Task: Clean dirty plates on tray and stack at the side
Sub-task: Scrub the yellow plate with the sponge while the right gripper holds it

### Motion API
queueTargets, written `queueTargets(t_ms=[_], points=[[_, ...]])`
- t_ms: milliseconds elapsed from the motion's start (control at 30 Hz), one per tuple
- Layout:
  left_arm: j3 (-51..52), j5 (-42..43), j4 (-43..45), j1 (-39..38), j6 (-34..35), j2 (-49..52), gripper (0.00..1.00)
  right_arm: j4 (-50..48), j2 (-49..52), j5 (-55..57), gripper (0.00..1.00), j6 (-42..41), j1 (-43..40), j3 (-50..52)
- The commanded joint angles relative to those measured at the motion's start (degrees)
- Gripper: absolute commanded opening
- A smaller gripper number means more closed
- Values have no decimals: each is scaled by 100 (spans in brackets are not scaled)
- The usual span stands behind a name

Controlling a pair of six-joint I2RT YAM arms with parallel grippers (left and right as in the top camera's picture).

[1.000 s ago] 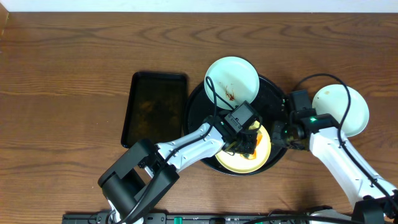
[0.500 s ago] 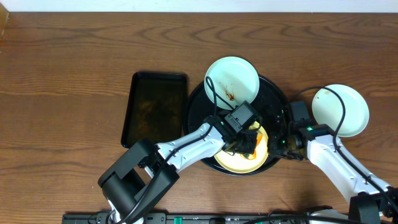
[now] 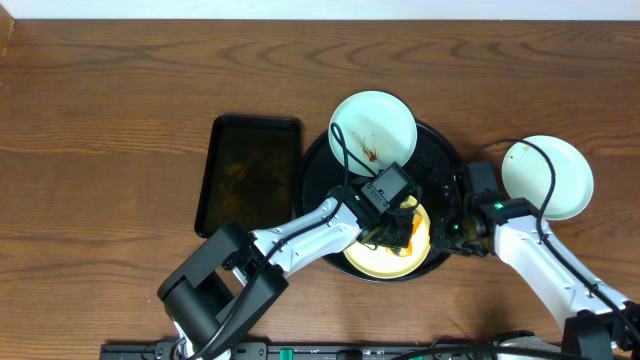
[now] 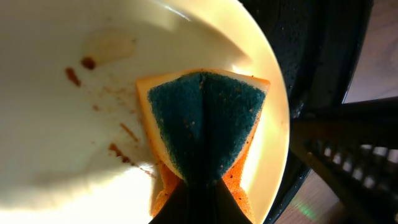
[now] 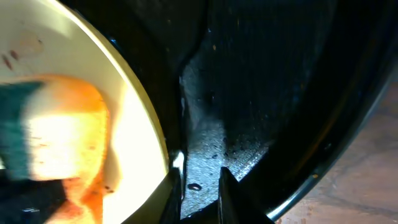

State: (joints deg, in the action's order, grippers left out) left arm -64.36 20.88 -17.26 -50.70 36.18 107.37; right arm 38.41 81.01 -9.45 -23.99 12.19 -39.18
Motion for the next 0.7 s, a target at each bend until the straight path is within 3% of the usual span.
queueTargets(t_ms=[0, 667], points=[[-26, 52, 22, -13, -9, 11, 8, 48, -264, -68, 19, 94, -55, -306], [-26, 55, 22, -13, -7, 11, 8, -151, -83, -424, 17, 66, -11, 70]])
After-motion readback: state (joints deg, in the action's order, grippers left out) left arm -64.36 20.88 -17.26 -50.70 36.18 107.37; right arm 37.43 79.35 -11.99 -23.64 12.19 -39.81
